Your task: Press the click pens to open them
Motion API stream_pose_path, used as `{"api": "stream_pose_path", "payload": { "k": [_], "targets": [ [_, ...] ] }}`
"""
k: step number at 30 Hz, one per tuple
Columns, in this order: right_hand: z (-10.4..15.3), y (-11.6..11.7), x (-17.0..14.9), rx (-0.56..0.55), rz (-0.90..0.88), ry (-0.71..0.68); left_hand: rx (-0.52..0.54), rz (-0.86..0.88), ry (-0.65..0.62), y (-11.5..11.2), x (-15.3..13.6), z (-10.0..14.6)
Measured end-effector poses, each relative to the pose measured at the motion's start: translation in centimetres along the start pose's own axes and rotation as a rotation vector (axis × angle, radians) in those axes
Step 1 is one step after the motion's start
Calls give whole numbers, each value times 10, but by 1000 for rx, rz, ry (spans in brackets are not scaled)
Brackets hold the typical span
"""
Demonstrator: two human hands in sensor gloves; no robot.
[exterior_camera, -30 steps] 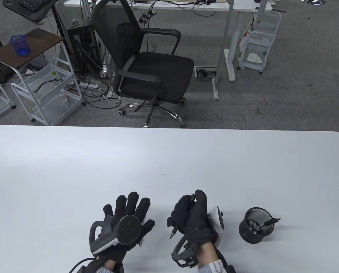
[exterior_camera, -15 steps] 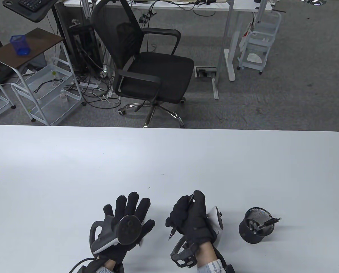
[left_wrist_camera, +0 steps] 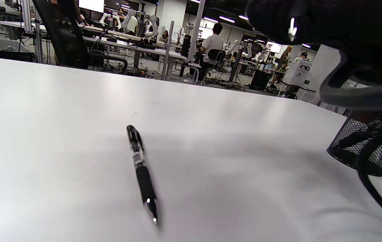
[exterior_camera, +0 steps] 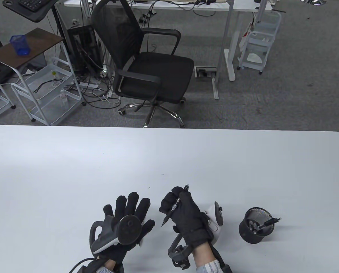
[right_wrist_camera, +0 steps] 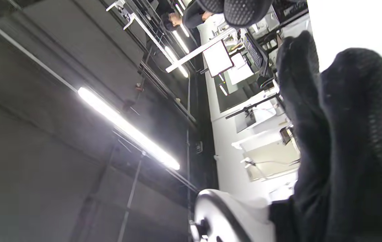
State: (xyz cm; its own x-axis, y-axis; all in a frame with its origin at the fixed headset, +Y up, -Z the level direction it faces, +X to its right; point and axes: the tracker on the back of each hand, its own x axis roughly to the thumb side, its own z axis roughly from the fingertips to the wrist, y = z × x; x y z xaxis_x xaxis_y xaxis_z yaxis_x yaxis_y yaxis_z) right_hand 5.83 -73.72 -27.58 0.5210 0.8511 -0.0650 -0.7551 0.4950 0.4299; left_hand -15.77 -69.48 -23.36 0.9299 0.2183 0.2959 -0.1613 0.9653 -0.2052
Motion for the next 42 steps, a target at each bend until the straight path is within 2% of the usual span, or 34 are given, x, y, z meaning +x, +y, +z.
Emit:
{"api": "stream_pose_path", "payload": {
  "k": [5,14,22,29,31,35,42],
  "targets": [
    [-1,2,5,-15,188,1,3,4,0,0,-1,0],
    [-3,1,2,-10,219,34,8,8,-4,1,-1,0],
    [-6,-2,-2,20,363,112,13,10,-5,1,-2,1],
    [-8,-7,-14,-30,398,145,15,10,-4,1,-2,1],
    [-9,-9,-18,-60,457,167,15,9,-4,1,-2,1],
    [-12,-15,-27,-141,699,240,19,15,-5,2,-3,2],
    [-17,-18,-49,-227,952,371,16,23,-7,2,-4,2]
  ]
}}
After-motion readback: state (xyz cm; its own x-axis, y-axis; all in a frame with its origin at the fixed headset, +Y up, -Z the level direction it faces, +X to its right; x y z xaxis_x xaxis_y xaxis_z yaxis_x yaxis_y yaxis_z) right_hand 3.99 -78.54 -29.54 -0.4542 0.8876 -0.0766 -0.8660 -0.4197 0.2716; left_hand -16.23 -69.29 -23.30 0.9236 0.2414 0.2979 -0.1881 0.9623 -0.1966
